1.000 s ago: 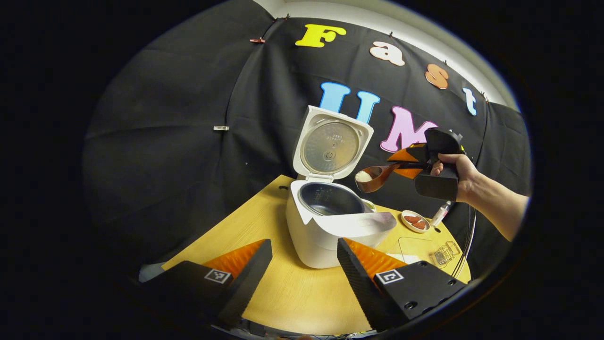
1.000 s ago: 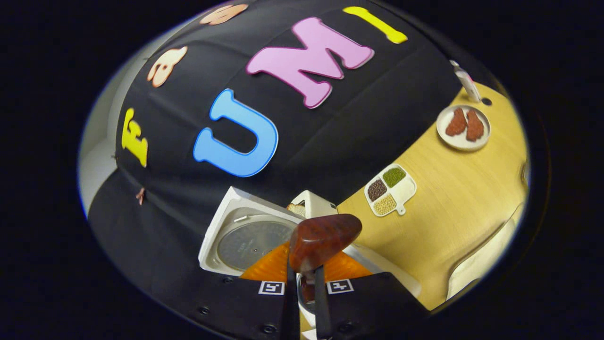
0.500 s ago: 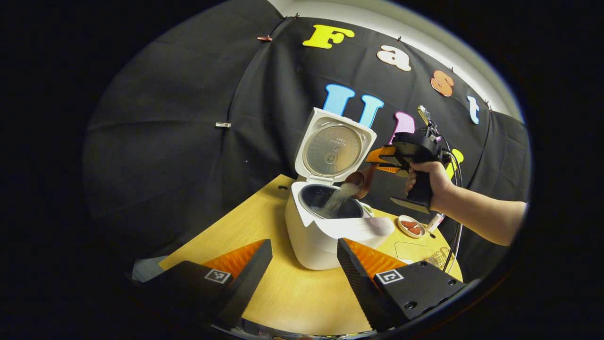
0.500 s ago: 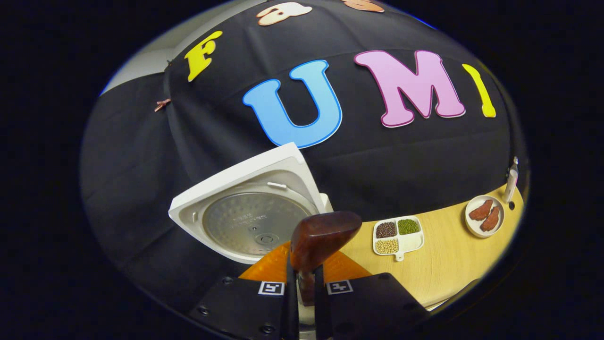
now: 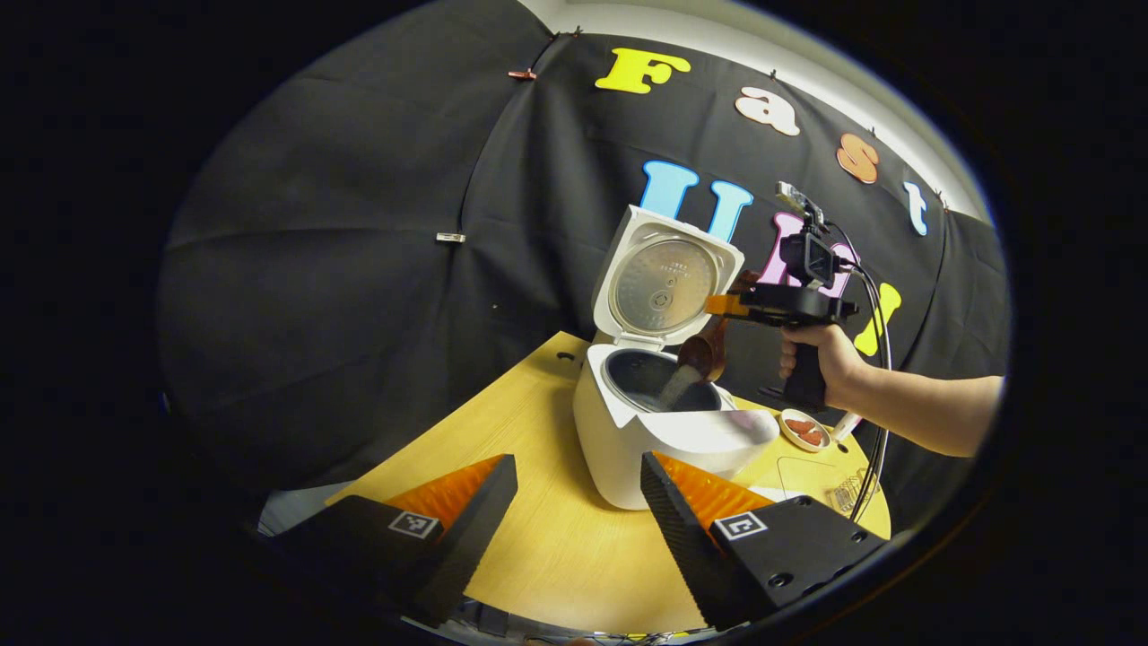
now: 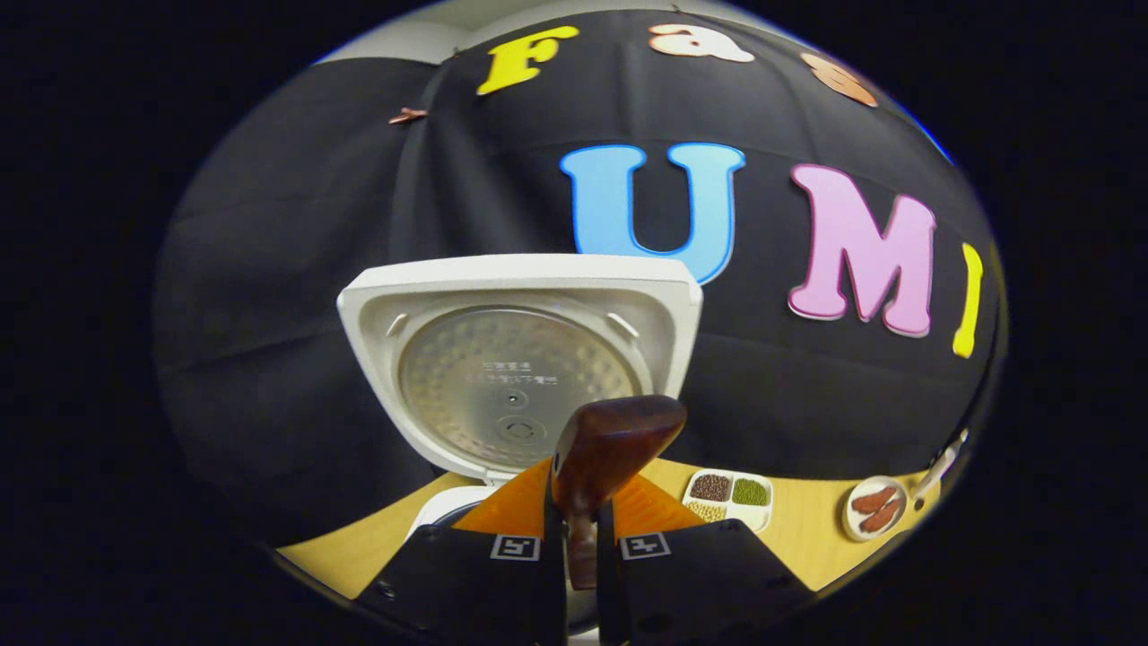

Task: Close the left gripper, press the button to open the rice cooker; take a wooden spoon from the chopstick holder with the right hand, scoop a spoonful of rice and pour it into the rice cooker, then put the wooden spoon back into the chopstick holder.

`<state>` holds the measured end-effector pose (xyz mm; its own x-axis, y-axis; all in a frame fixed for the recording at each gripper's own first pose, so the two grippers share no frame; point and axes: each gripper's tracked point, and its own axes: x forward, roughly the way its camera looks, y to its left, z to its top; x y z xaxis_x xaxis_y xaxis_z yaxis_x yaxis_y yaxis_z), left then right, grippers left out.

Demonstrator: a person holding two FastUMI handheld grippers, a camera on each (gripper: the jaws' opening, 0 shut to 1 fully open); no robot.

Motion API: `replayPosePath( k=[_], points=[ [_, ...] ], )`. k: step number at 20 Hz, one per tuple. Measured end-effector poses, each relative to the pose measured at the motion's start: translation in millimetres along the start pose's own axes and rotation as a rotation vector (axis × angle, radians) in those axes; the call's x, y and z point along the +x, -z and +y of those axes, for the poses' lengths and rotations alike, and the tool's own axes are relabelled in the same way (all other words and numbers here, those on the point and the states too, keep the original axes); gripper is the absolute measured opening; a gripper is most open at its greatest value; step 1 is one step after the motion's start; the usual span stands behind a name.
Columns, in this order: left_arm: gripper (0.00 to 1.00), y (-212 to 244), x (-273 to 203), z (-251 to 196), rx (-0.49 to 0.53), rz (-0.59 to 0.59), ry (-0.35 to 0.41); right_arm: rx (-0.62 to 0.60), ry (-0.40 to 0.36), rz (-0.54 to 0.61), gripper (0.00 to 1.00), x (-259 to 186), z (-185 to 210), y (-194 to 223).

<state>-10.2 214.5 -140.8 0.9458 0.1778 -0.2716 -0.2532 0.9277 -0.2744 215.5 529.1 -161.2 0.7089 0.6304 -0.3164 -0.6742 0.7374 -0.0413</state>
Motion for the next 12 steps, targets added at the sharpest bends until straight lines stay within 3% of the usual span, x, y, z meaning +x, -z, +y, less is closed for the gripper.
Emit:
replayPosePath(
  k=[1, 2, 7, 9, 12],
  points=[
    [0.96, -0.2, -0.5, -0.2, -0.001, -0.001, 0.000, -0.044, -0.018, -0.001, 0.22, 0.5, 8.7, 1.3],
    [0.96, 0.9, -0.9, -0.9, 0.001, 0.000, -0.001, -0.085, -0.033, -0.004, 0.17, 2.1, 16.3, 2.9],
    [0.98, 3.3, -2.6, -5.7, 0.021, 0.002, 0.006, -0.295, -0.081, -0.019, 0.17, 1.9, 42.0, 17.8],
    [0.96, 4.4, -3.3, -7.7, 0.036, 0.002, 0.008, -0.308, -0.092, -0.014, 0.18, -1.4, 44.2, 19.4],
    [0.96, 5.6, -5.2, -13.5, 0.047, 0.001, 0.018, -0.212, -0.088, -0.031, 0.18, -12.3, 38.1, 1.8]
  ],
)
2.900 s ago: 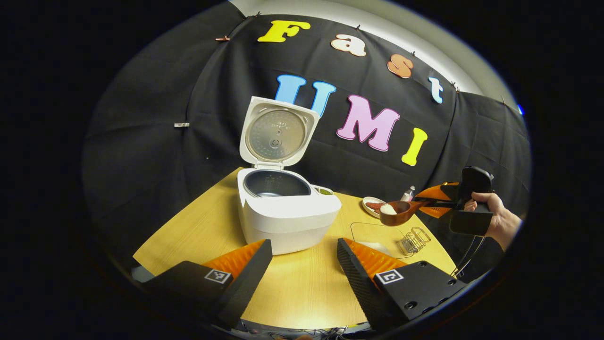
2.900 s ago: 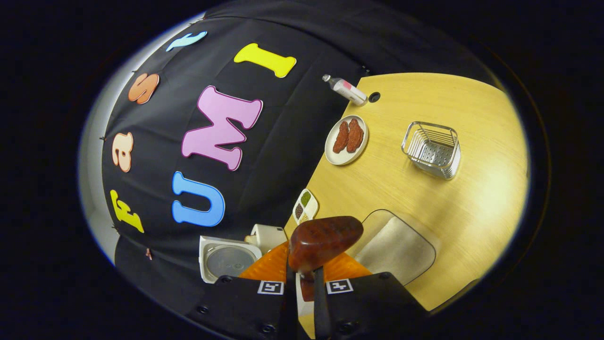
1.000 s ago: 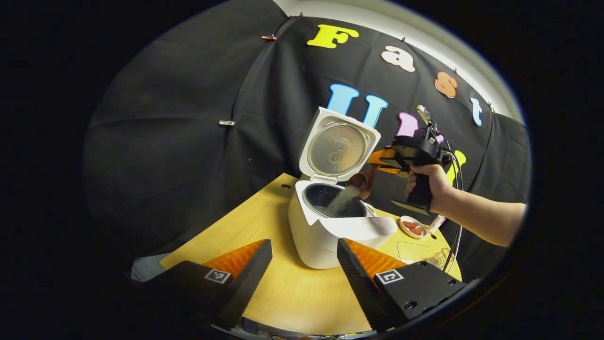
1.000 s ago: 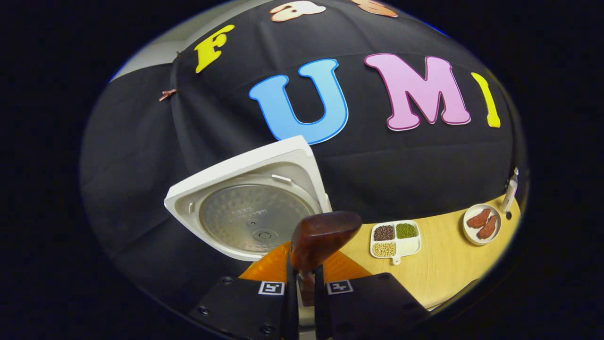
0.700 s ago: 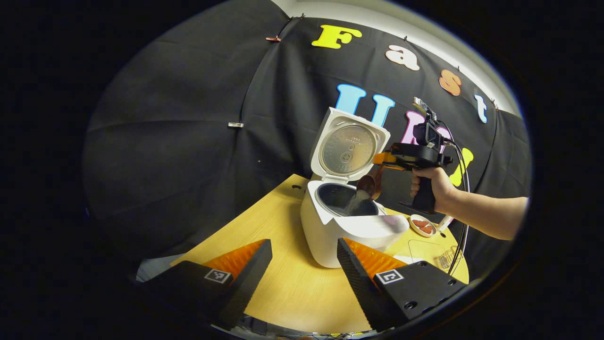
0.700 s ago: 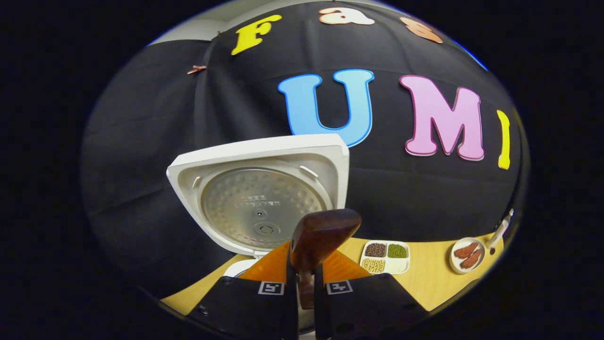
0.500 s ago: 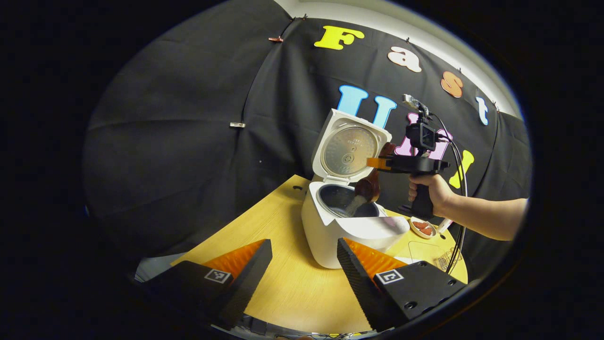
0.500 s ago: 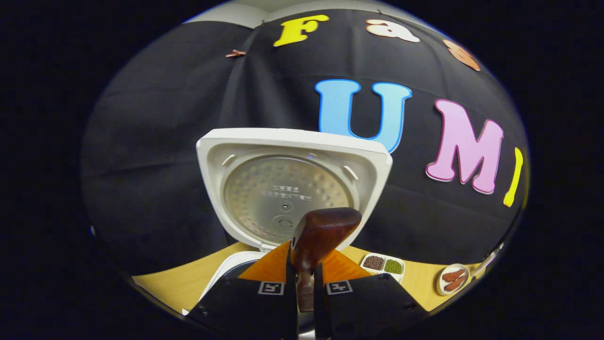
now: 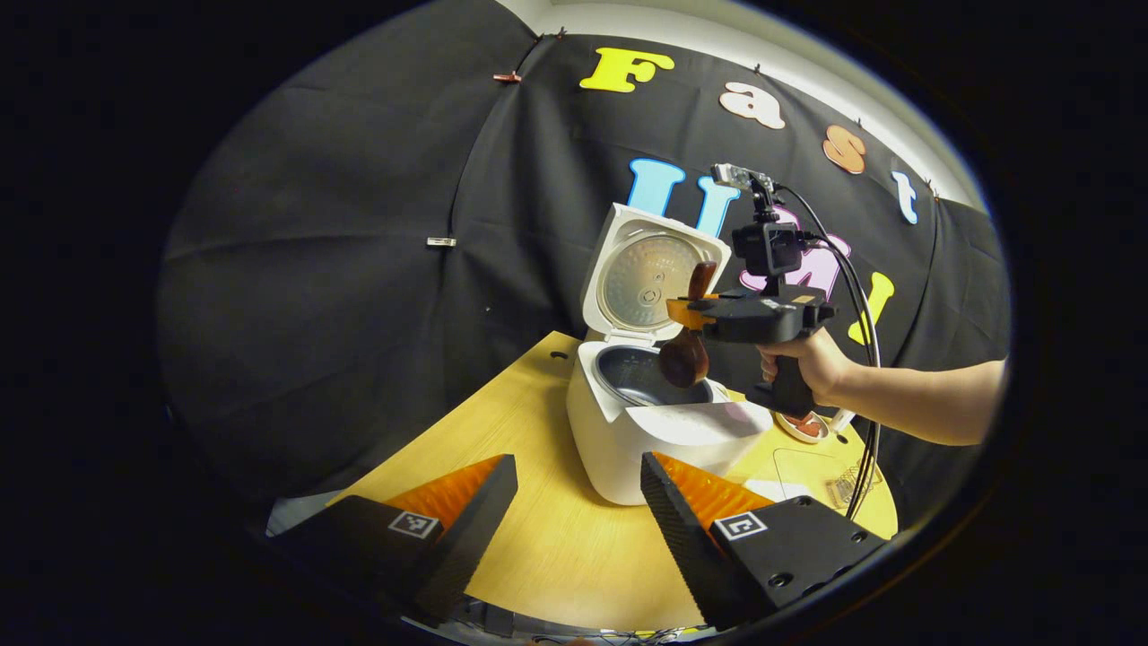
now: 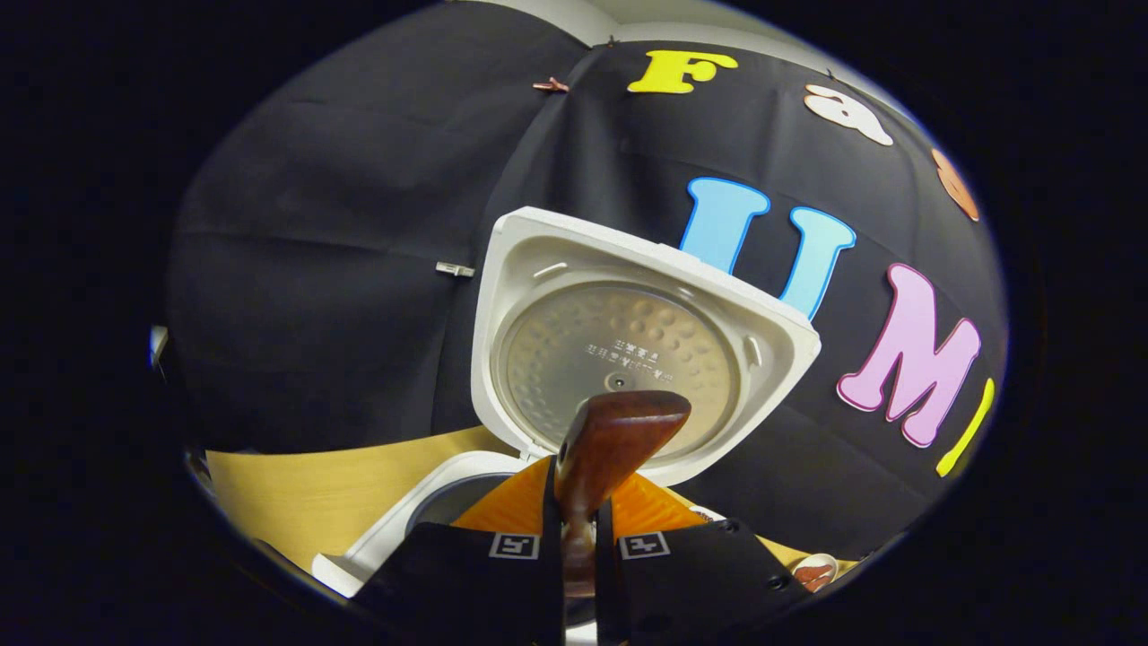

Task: Close the left gripper, press the button to open the rice cooker; take a wooden spoon from the chopstick holder with the right hand, scoop a spoonful of rice and pour it into the rice cooker, then put the wooden spoon back into the chopstick holder.

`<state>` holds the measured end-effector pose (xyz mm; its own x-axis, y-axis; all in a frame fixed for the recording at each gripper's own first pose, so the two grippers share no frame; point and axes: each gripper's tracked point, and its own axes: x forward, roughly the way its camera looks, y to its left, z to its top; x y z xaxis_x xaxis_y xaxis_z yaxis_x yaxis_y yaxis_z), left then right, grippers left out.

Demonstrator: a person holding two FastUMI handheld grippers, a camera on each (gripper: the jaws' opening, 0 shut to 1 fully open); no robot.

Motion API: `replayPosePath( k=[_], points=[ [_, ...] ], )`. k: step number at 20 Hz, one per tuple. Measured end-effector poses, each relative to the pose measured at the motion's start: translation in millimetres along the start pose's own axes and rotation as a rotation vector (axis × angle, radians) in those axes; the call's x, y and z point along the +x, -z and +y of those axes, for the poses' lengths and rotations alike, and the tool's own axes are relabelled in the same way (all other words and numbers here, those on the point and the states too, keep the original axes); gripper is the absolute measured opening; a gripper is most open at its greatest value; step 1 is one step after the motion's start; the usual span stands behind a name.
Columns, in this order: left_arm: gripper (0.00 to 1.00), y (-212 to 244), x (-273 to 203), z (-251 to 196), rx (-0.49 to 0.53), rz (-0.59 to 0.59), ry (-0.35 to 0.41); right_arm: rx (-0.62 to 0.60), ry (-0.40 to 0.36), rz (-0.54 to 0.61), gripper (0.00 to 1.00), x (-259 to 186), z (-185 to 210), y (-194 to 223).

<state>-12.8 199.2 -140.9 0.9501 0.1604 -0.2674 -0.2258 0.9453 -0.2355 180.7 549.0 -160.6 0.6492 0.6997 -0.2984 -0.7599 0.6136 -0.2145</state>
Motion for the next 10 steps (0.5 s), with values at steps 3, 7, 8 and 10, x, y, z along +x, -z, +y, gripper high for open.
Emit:
replayPosePath(
  k=[3, 7, 8, 10],
  points=[
    [0.96, -1.3, -2.4, -7.2, 0.011, -0.003, 0.011, 0.164, 0.023, -0.032, 0.18, -20.0, -24.0, -24.2],
    [0.96, -5.5, -2.8, -24.1, 0.038, -0.014, 0.035, 0.306, 0.049, -0.063, 0.17, -62.6, -66.4, -42.7],
    [0.96, -5.7, -3.7, -30.3, 0.044, -0.014, 0.045, 0.320, 0.053, -0.073, 0.17, -79.7, -76.0, -46.0],
    [0.96, -5.6, -3.3, -42.9, 0.054, -0.017, 0.064, 0.346, 0.063, -0.094, 0.17, -114.8, -96.9, -51.3]
  ],
)
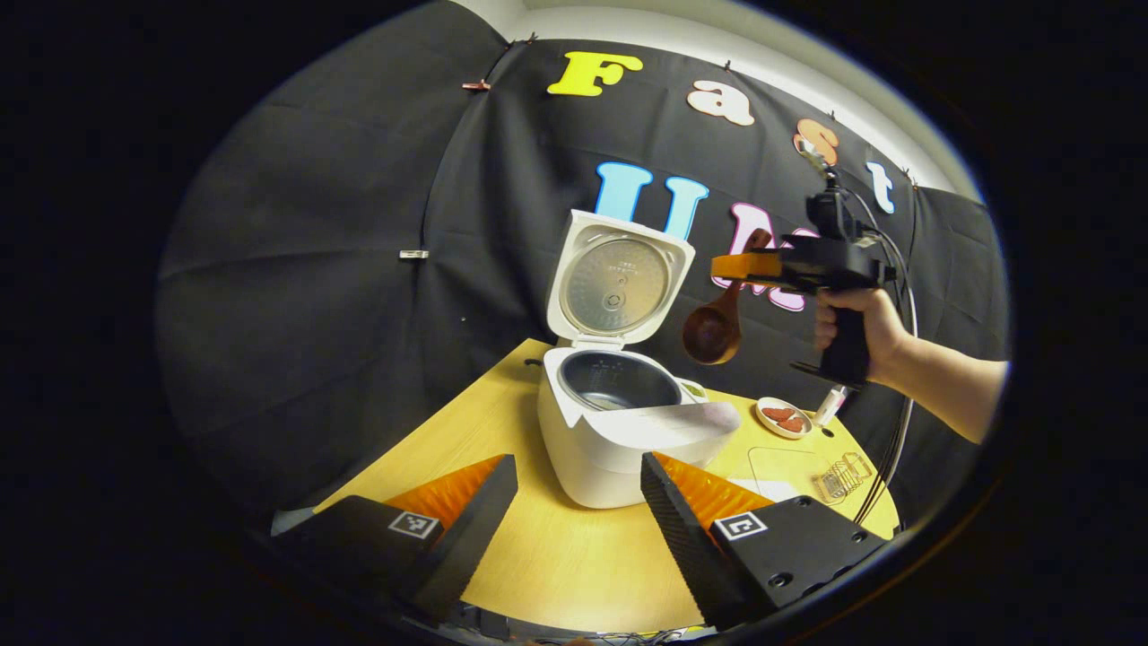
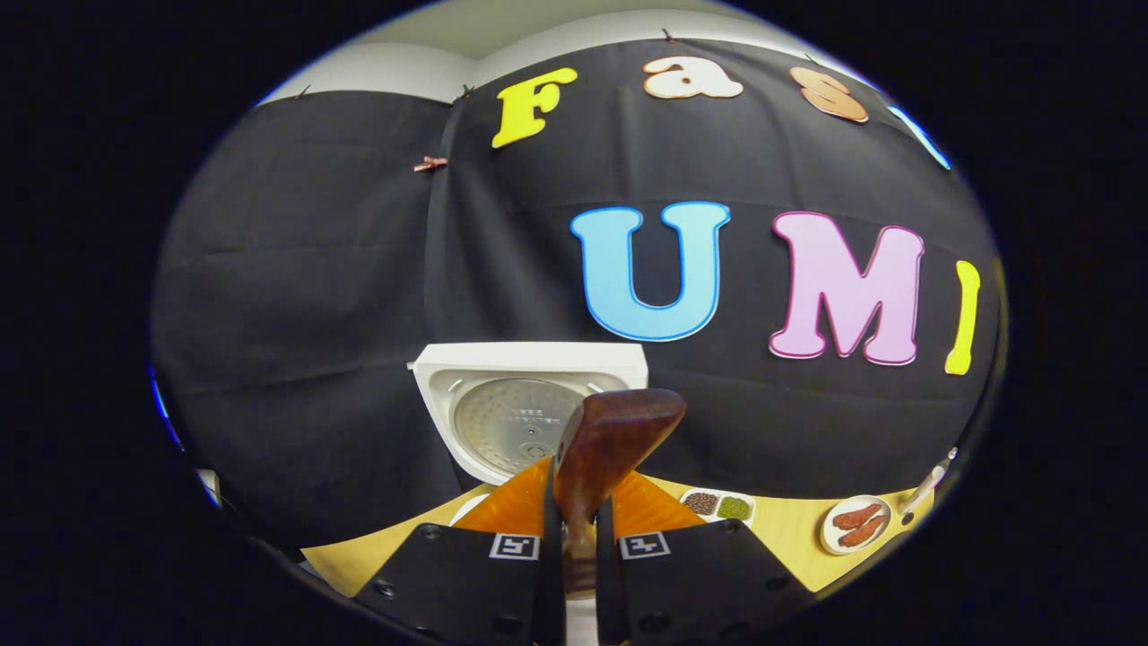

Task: Close the left gripper, press the button to open the rice cooker; take a wooden spoon from the chopstick holder with the right hand, scoop a spoonful of rice and pour it into the rice cooker, then put the wooden spoon back into the chopstick holder.

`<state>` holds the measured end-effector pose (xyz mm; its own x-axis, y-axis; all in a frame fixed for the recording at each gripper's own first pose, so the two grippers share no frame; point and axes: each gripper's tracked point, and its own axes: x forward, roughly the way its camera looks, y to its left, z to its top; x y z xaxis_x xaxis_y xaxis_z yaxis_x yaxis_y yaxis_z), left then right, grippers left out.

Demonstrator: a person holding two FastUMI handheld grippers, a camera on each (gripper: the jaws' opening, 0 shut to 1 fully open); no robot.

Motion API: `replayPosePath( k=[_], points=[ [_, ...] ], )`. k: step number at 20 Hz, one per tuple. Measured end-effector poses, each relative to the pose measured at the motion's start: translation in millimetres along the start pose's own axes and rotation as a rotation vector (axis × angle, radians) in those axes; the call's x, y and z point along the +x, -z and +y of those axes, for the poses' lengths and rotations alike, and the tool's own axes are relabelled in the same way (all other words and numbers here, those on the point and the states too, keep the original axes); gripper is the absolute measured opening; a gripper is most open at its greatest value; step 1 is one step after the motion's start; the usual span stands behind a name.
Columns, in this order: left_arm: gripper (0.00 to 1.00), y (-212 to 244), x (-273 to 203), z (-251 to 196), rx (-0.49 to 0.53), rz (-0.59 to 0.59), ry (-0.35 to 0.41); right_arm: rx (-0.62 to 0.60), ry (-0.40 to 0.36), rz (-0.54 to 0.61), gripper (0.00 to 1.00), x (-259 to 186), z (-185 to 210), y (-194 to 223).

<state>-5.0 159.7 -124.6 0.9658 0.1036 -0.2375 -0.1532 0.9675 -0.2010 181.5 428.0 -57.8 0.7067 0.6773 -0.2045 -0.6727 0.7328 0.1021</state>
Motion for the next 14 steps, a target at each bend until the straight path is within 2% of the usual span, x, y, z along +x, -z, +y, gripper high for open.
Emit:
replayPosePath(
  k=[4, 7, 9, 10, 11, 14],
  points=[
    [0.96, -0.7, -2.3, -34.6, 0.021, -0.005, 0.047, 0.048, 0.053, -0.042, 0.17, -72.5, -47.4, -26.4],
    [0.96, 2.6, 0.8, -63.3, 0.035, 0.009, 0.073, 0.077, 0.118, -0.047, 0.17, -120.4, -91.5, -30.2],
    [0.96, 6.2, 4.8, -83.1, 0.046, 0.020, 0.087, 0.065, 0.166, -0.040, 0.17, -150.1, -125.8, -24.3],
    [0.96, 7.3, 6.5, -94.6, 0.057, 0.024, 0.092, 0.065, 0.181, -0.032, 0.12, -161.0, -140.3, -18.7],
    [0.96, 7.8, 9.5, -104.9, 0.071, 0.027, 0.095, 0.072, 0.197, -0.022, 0.17, -173.0, -155.8, -11.6],
    [0.96, 10.7, 16.5, -135.3, 0.106, 0.038, 0.093, 0.093, 0.261, -0.007, 0.17, -208.6, -210.1, 4.8]
  ],
)
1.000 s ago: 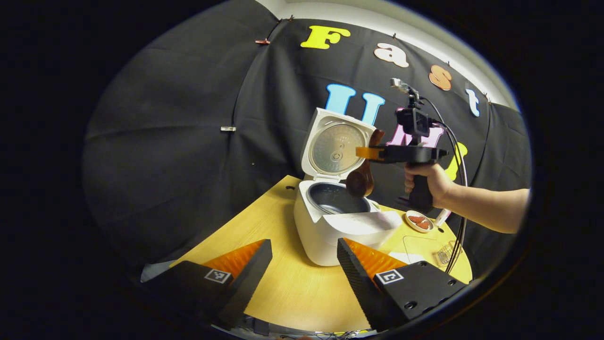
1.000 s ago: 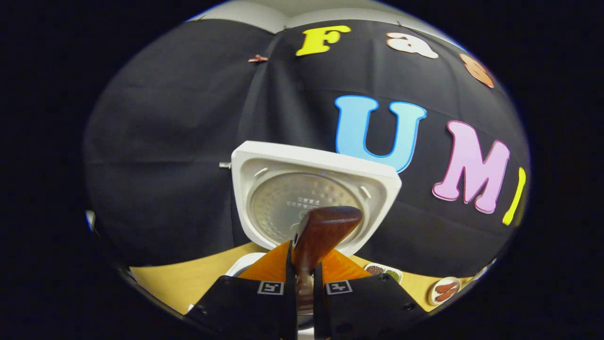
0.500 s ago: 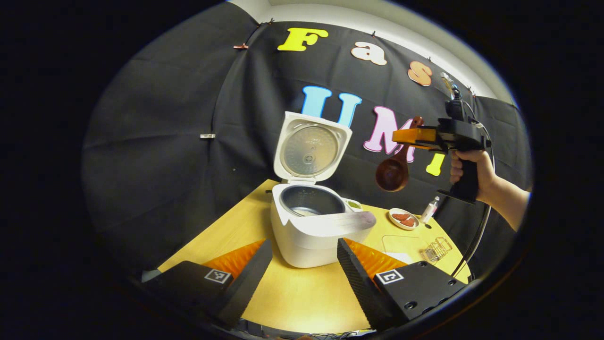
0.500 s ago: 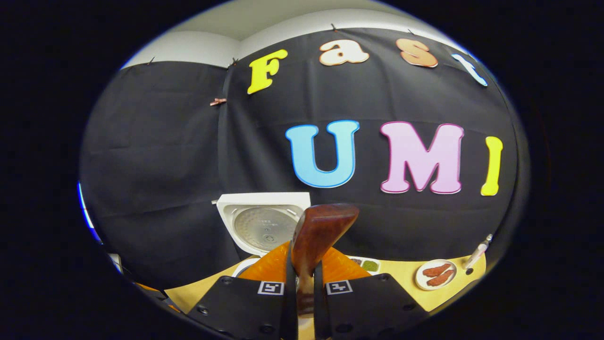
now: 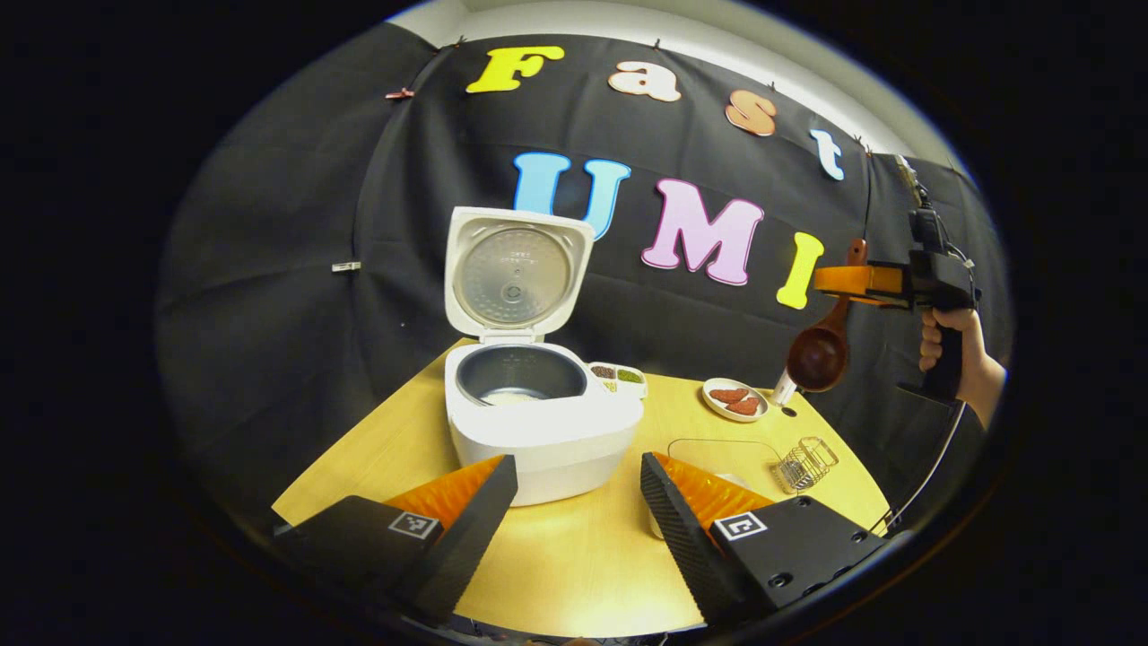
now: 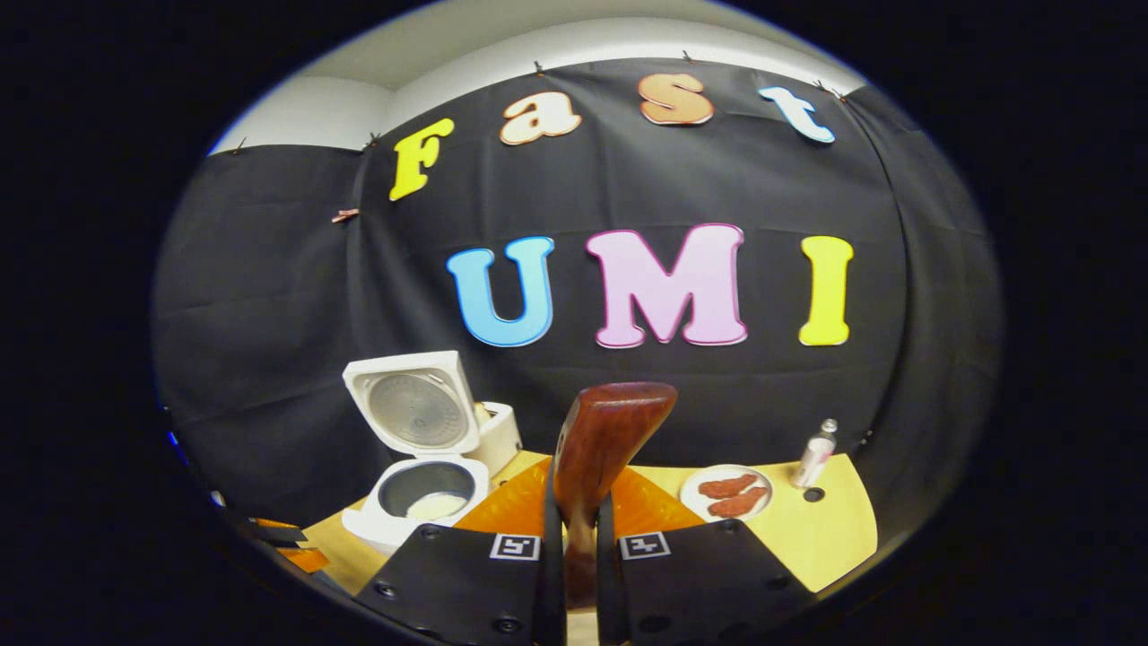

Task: Close the left gripper, press the button to open the rice cooker; take a wooden spoon from the chopstick holder with the right hand, scoop a spoonful of rice and pour it into the rice cooker, then put the wooden spoon back into the chopstick holder.

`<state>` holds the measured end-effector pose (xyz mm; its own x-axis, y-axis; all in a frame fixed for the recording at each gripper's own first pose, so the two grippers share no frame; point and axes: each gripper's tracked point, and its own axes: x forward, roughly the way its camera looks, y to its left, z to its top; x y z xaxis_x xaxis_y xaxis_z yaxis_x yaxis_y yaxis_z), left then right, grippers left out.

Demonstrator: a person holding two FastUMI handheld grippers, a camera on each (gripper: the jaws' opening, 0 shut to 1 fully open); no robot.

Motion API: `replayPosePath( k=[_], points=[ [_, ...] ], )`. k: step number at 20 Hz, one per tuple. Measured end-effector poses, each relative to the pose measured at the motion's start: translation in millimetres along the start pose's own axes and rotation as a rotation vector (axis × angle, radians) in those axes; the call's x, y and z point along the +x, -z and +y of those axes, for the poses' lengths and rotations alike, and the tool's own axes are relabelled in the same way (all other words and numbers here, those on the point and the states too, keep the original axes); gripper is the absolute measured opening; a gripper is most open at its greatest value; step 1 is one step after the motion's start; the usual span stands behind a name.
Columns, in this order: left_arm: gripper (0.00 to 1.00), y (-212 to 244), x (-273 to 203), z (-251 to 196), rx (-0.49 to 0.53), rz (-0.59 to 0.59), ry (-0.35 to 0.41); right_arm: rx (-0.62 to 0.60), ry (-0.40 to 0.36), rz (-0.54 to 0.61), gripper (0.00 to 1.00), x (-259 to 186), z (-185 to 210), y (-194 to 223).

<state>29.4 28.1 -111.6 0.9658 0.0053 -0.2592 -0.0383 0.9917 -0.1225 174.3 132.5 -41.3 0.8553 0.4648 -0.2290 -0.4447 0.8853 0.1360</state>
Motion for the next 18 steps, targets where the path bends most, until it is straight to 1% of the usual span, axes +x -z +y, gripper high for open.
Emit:
replayPosePath(
  k=[2, 7, 10, 14, 18],
  points=[
    [0.96, -2.9, 6.4, -19.7, 0.009, -0.004, 0.000, 0.006, 0.046, 0.003, 0.17, -8.1, -39.7, 5.8],
    [0.96, -5.3, 22.1, -55.9, 0.034, -0.005, -0.049, 0.040, 0.142, 0.042, 0.18, -15.4, -125.9, 37.8],
    [0.95, -2.7, 26.8, -67.7, 0.046, 0.004, -0.085, 0.099, 0.196, 0.075, 0.18, -15.9, -170.9, 67.0],
    [0.95, 0.2, 28.5, -75.4, 0.042, 0.025, -0.134, 0.233, 0.262, 0.129, 0.18, -10.5, -217.8, 116.7],
    [0.96, 2.1, 26.5, -79.1, 0.025, 0.049, -0.187, 0.342, 0.285, 0.181, 0.18, 0.9, -233.8, 161.4]
  ],
)
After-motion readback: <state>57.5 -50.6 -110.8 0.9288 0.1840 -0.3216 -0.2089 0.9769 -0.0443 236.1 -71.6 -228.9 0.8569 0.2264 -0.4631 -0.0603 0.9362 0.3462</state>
